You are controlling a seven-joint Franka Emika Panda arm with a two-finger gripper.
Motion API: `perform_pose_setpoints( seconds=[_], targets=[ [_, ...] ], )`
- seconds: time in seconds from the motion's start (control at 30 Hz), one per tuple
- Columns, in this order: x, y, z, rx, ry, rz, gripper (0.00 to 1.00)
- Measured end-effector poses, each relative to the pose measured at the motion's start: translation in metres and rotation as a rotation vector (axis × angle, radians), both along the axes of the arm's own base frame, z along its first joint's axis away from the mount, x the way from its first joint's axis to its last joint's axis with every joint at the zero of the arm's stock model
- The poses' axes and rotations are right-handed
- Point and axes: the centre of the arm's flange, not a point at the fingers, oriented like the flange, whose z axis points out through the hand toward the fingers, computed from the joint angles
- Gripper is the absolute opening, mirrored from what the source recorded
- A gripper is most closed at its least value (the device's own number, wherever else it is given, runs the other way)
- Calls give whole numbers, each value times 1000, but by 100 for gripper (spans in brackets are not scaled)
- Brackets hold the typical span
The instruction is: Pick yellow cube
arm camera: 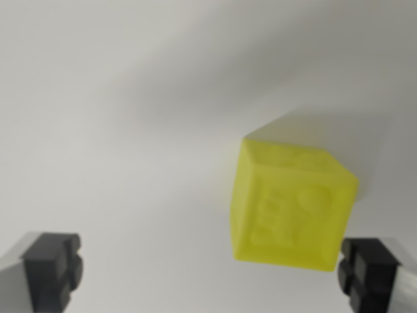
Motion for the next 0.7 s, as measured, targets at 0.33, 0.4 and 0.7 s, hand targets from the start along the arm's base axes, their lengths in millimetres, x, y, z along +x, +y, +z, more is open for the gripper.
perform_pose_setpoints(
  seconds=[0.33, 0.4, 0.7],
  targets=[
    [-21, -13, -25, 1, 5, -50, 100],
    [-25, -15, -30, 1, 6, -61, 100],
    [-34, -22, -44, 1, 9, -85, 100]
  ],
)
